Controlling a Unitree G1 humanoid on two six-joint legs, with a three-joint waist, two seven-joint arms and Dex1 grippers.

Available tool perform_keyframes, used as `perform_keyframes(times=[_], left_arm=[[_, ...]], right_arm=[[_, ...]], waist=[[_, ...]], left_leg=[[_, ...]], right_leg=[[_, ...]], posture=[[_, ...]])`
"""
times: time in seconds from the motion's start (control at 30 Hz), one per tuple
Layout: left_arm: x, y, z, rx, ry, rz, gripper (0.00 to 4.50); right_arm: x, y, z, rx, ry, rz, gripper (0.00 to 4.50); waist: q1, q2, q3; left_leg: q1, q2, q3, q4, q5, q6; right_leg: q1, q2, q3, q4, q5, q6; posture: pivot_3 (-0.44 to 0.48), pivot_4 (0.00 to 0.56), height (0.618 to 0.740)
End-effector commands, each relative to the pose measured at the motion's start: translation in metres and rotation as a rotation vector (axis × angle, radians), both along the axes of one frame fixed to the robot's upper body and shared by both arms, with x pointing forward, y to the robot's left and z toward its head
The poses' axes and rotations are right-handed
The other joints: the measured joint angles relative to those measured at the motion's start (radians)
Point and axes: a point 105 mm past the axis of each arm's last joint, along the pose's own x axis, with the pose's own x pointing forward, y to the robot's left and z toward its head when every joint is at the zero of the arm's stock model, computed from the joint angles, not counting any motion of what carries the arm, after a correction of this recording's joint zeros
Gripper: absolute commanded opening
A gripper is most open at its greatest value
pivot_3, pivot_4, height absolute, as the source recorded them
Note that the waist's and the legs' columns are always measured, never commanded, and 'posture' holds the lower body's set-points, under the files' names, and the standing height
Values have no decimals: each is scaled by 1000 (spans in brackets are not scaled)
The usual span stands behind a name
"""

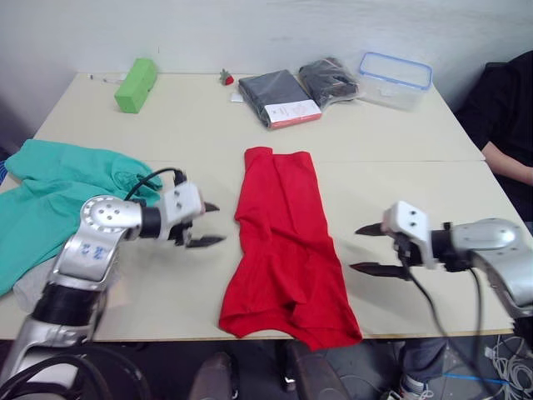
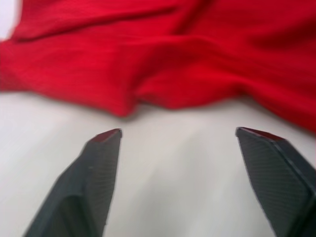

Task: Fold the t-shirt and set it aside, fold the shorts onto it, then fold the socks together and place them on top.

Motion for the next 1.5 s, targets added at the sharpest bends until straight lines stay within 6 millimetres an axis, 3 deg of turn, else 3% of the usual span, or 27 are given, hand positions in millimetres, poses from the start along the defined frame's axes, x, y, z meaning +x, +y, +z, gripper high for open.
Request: perform_keyframes(times=[0.03,0.17,0.43,0.63,0.8,0.83,1.03,1.17,1.23,1.3,1.5], left_arm=[[-28,-12,2,95,-108,-242,4230],[-44,-23,-13,142,-190,-404,4230],[-49,-27,-29,166,-234,-494,4230],[-49,-13,-31,210,-245,-489,4230],[-51,3,-28,241,-236,-481,4230],[-52,3,-28,237,-230,-482,4230],[-58,-16,-43,218,-225,-527,4230],[-56,-16,-54,269,-231,-543,4230],[-55,-16,-56,269,-218,-541,3846],[-56,-17,-56,266,-211,-541,3369],[-57,-18,-59,254,-184,-536,1429]], right_arm=[[-20,-2,3,-127,-216,259,4277],[-41,-7,-28,-213,-293,457,4277],[-54,6,-58,-213,-367,600,4277],[-55,25,-59,-170,-408,624,4277],[-53,26,-60,-165,-414,606,4277],[-53,27,-60,-164,-414,604,4277],[-51,34,-59,-153,-428,604,4277],[-50,38,-59,-148,-432,608,4277],[-50,40,-59,-141,-430,609,4277],[-50,41,-59,-133,-427,610,3901],[-51,43,-58,-119,-416,607,1903]], waist=[[1,0,0],[4,0,0],[-5,0,1],[-5,-1,1],[-5,-1,1],[-6,-1,1],[-3,-2,1],[-1,-2,1],[-1,-1,1],[-1,-1,1],[1,-1,1]], left_leg=[[0,0,0,-1,0,0],[0,0,0,1,1,2],[16,0,3,0,1,5],[20,1,3,0,3,4],[30,1,3,-6,3,4],[33,1,3,-8,3,4],[33,1,3,-8,3,4],[35,1,3,-8,3,4],[37,1,3,-8,3,4],[40,1,3,-9,3,4],[40,1,3,-9,3,4]], right_leg=[[0,0,0,0,0,0],[1,0,0,0,0,0],[17,-1,3,-1,0,-1],[20,-1,3,1,-2,-6],[27,-1,3,-1,-8,-16],[31,-1,3,-3,-12,-23],[32,-1,2,-3,-12,-22],[34,-1,2,-3,-12,-21],[36,-2,3,-4,-12,-21],[38,-2,3,-4,-12,-22],[39,-2,3,-5,-12,-22]], posture=[[0,150,740],[0,150,740],[0,150,740],[0,150,740],[0,150,740],[0,150,740],[0,150,740],[0,150,740],[0,150,740],[0,150,740],[0,150,740]])
